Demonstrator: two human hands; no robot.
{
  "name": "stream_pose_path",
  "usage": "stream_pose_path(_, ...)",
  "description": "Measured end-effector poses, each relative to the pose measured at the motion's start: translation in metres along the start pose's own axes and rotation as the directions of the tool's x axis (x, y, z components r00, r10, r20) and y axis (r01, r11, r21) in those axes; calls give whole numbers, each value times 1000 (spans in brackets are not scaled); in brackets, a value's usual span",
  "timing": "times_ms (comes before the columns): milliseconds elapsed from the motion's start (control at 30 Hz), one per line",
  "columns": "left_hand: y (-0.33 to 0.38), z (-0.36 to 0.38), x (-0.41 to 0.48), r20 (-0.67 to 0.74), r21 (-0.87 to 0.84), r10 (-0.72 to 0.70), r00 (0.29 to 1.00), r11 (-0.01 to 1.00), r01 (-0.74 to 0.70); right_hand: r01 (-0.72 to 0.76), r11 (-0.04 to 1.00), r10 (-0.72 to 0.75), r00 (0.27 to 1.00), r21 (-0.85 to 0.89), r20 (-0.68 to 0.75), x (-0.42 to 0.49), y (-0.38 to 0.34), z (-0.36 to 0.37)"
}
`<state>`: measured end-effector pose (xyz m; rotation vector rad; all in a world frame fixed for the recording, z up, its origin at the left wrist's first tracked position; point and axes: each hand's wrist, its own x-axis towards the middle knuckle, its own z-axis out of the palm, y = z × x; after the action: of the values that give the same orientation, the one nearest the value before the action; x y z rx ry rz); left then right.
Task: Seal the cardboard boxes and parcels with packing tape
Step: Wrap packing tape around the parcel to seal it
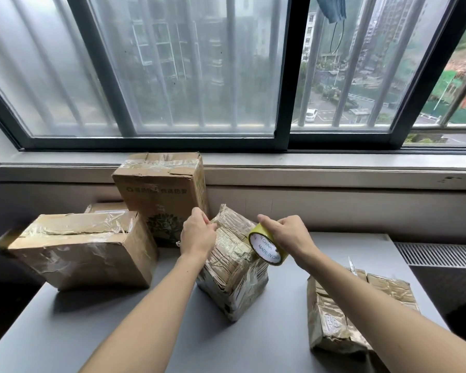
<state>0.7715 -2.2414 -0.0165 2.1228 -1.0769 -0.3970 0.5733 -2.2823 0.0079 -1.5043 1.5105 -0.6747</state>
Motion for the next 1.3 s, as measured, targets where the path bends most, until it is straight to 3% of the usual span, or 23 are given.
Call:
stream_pose_path(267,-3,14,6,24,85,153,988,984,-155,-38,960,38,999,-277,-4,-19,-4,-9)
stream_pose_path(433,0,23,8,48,155,196,979,967,-201,-58,963,79,994,-265,69,-25,5,0)
stream_pose_path(533,-2,25,9,64,170,221,973,958,-229,-38,928,73,994,-369,80,-26,13,7)
stream_pose_path(700,-6,26,12,129,285,312,941,897,-337,-81,943,128,984,-323,128,-22,27,0)
stream_pose_path(800,-6,26,12,184,348,334,925,858,-379,-34,913,97,986,-407,136,-20,33,2)
stream_pose_path(1000,-7,21,15,329,545,386,862,668,-507,2,943,64,980,-334,186,-23,43,2)
stream_pose_path(1167,-7,21,17,398,577,406,823,586,-569,18,945,49,979,-326,198,-17,51,4)
stream_pose_path(1300,-14,24,11,404,510,542,737,535,-674,8,966,52,974,-260,221,-14,58,10)
